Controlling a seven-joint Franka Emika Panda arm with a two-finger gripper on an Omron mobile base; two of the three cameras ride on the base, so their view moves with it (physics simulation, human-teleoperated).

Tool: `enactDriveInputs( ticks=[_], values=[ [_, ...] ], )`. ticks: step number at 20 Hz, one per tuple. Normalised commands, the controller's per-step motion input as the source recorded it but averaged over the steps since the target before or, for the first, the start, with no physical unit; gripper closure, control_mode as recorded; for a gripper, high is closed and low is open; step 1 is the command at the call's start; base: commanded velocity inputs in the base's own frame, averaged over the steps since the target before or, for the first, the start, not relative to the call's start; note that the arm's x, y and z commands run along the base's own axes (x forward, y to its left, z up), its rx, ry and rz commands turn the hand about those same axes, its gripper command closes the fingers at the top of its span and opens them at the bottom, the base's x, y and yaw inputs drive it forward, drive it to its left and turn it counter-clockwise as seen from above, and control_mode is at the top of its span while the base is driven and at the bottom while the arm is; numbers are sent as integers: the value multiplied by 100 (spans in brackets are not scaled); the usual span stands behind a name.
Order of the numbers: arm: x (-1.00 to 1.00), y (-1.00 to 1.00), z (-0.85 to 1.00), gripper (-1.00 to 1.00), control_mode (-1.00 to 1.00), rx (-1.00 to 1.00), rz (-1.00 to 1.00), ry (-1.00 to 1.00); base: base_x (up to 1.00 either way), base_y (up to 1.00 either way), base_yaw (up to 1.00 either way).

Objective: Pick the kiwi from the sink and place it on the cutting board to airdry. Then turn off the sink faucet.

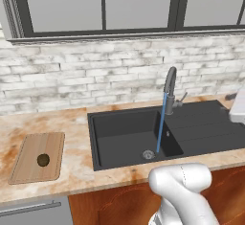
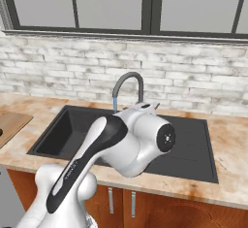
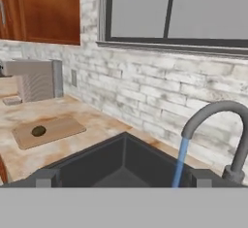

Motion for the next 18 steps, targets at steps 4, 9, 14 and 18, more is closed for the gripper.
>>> enactDriveInputs(
  ticks=[4, 9, 14, 18],
  values=[
    [21, -6, -18, -100, -100, 1, 13, 1, 0, 0, 0],
    [50, 1, -19, -100, -100, 0, 5, 2, 0, 0, 0],
    [36, -8, -24, -100, -100, 0, 1, 2, 0, 0, 0],
    [24, -20, -27, -100, -100, 0, 1, 0, 0, 0, 0]
  ],
)
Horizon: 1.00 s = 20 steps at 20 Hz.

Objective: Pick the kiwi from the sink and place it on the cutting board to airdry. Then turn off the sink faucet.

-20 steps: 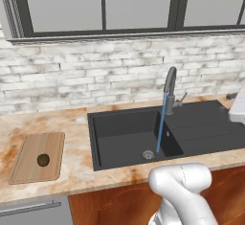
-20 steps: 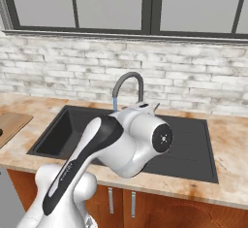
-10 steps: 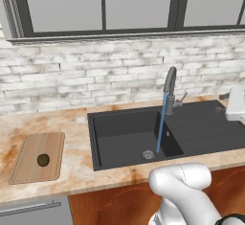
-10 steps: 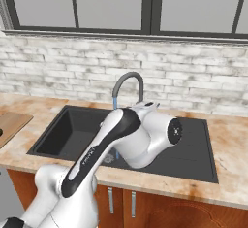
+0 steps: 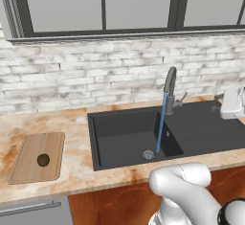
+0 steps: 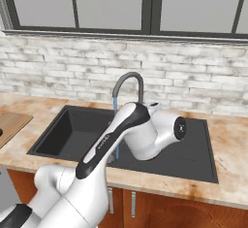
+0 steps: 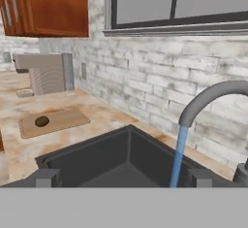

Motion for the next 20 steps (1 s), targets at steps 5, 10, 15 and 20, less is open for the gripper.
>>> enactDriveInputs(
  ticks=[5, 10, 15, 20],
  values=[
    [40, -16, -19, -100, -100, 4, 1, 0, 0, 0, 0],
    [48, -19, -14, -100, -100, 7, 2, 3, 0, 0, 0],
    [39, -21, -18, -100, -100, 7, 4, 3, 0, 0, 0],
    [30, -7, -21, -100, -100, 3, 4, 1, 0, 0, 0]
  ],
)
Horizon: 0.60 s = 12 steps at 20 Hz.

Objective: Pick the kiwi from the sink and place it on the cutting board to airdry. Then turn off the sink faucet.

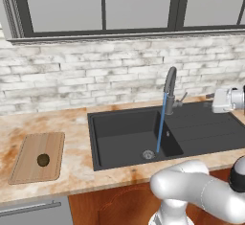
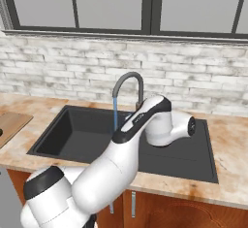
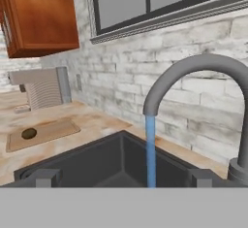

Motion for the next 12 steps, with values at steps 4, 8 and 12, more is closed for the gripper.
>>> enactDriveInputs(
  ticks=[4, 8, 12],
  values=[
    [30, 0, -15, -100, -100, 0, 2, 0, 0, 0, 0],
    [25, 0, -13, -100, -100, 0, 2, 0, 0, 0, 0],
    [27, 5, -18, -100, -100, 0, 2, 0, 0, 0, 0]
  ],
)
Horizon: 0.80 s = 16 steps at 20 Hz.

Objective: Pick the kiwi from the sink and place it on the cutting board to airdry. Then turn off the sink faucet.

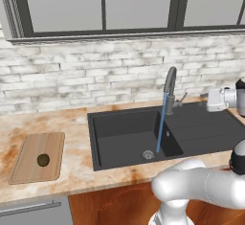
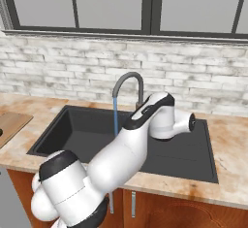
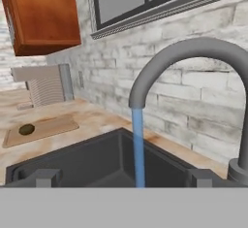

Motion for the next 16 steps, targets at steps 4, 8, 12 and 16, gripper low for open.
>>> enactDriveInputs(
  ticks=[4, 8, 12, 16],
  values=[
    [36, 6, -20, -100, -100, 0, 3, 1, 0, 0, 0],
    [45, 0, -14, -100, -100, 0, 4, 1, 0, 0, 0],
    [30, -16, -14, -100, -100, 0, 8, 1, 0, 0, 0],
    [-6, -73, -18, -100, -100, 0, 15, 0, 0, 0, 0]
  ],
)
